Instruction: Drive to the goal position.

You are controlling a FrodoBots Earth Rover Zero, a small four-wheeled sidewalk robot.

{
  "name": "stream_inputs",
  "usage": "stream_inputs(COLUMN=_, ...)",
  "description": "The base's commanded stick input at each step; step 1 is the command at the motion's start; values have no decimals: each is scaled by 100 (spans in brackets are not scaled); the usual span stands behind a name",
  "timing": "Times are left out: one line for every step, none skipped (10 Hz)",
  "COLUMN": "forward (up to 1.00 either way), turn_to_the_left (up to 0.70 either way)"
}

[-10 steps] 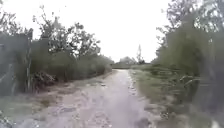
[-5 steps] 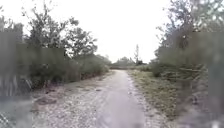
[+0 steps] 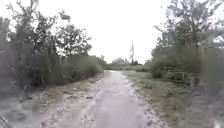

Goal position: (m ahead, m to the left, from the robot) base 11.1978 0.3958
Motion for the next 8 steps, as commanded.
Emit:
stream_inputs(forward=100, turn_to_the_left=0)
stream_inputs(forward=100, turn_to_the_left=0)
stream_inputs(forward=100, turn_to_the_left=0)
stream_inputs(forward=100, turn_to_the_left=0)
stream_inputs(forward=100, turn_to_the_left=0)
stream_inputs(forward=100, turn_to_the_left=0)
stream_inputs(forward=100, turn_to_the_left=0)
stream_inputs(forward=100, turn_to_the_left=0)
